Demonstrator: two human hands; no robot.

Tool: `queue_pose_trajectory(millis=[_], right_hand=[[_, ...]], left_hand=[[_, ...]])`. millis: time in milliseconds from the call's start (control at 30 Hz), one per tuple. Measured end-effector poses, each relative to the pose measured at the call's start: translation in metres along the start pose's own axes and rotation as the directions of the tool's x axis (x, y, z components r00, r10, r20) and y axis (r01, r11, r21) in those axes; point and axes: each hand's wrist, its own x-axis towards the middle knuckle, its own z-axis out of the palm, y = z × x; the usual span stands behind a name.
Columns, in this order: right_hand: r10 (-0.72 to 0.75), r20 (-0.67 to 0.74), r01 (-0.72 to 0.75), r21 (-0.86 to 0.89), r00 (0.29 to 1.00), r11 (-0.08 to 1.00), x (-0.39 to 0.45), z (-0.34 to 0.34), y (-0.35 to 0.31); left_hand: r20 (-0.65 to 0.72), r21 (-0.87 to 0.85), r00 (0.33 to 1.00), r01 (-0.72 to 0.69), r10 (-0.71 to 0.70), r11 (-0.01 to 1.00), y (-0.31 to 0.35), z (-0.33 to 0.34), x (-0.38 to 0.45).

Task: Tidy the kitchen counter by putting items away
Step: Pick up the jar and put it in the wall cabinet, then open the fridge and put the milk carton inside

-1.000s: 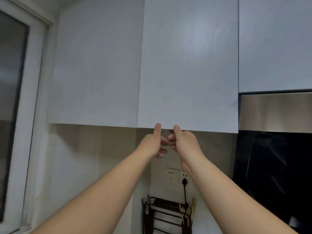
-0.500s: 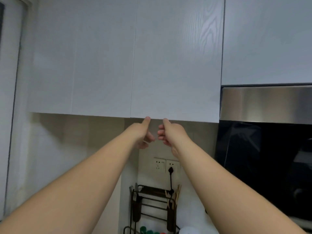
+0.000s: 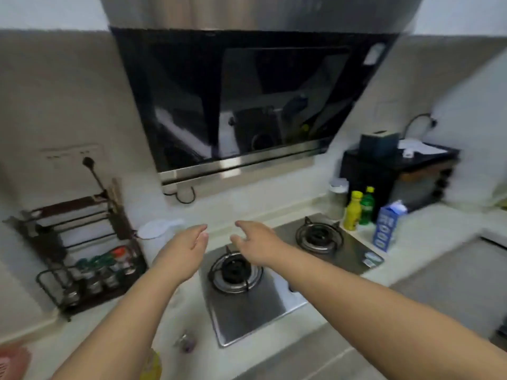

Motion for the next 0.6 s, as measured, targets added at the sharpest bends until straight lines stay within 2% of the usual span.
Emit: queue_pose_trajectory(millis=[100,200,300,400,533,600], right_hand=[[0.184,0.019,-0.184,-0.021,0.983,0.983,-0.032,-0.016,0.086],[0.293,-0.03,-0.293,-0.001,0.956,0.956,-0.058,-0.046,0.159],[0.369,-0.075,-0.369,0.013,0.926,0.929,-0.072,-0.078,0.223],[0.431,-0.123,-0.431,0.024,0.894,0.902,-0.074,-0.114,0.318],[0.536,-0.153,-0.533,0.062,0.83,0.844,-0.066,-0.143,0.45],[0.533,-0.185,-0.535,0.04,0.826,0.844,-0.054,-0.154,0.511]], left_hand=[[0.157,-0.036,0.985,-0.061,0.066,0.997,0.058,0.082,0.013],[0.235,-0.067,0.96,-0.138,0.15,0.988,0.123,0.143,0.032],[0.286,-0.113,0.94,-0.162,0.188,0.98,0.188,0.191,0.061],[0.33,-0.146,0.914,-0.199,0.238,0.969,0.258,0.255,0.103],[0.325,-0.196,0.899,-0.24,0.294,0.951,0.339,0.348,0.154],[0.321,-0.237,0.895,-0.24,0.31,0.941,0.379,0.392,0.181]])
